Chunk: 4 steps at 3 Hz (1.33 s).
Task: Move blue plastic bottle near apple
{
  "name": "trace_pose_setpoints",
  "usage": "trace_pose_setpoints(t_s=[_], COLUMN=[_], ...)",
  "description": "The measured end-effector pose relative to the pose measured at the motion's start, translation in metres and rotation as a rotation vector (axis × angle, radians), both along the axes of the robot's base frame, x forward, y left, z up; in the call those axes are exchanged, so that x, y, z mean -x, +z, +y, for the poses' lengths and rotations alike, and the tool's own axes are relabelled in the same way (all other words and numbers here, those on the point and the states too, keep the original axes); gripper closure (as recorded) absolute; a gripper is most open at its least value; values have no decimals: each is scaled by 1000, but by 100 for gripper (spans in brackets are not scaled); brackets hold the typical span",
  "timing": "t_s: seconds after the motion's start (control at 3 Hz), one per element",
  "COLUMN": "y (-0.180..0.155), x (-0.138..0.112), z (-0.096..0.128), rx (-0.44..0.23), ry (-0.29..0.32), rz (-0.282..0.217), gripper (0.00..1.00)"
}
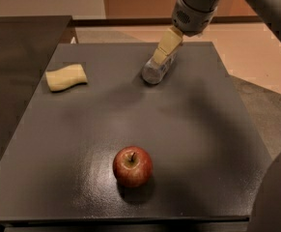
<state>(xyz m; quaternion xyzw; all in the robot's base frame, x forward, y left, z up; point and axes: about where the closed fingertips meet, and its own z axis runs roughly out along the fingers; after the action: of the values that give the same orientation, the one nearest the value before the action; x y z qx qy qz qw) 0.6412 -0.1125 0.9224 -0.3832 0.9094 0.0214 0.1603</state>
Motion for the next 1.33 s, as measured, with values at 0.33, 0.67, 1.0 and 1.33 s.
trace_pose_setpoints(t_s=[0.33, 0.67, 1.0, 1.33], y=[-7, -16, -29, -42], x=[-13, -23, -30, -35], z=[15, 25, 33, 38], rx=[-23, -20, 4, 38], ry=[-121, -242, -336, -391], rz=[64, 110, 148, 173], gripper=[0, 0, 0, 0])
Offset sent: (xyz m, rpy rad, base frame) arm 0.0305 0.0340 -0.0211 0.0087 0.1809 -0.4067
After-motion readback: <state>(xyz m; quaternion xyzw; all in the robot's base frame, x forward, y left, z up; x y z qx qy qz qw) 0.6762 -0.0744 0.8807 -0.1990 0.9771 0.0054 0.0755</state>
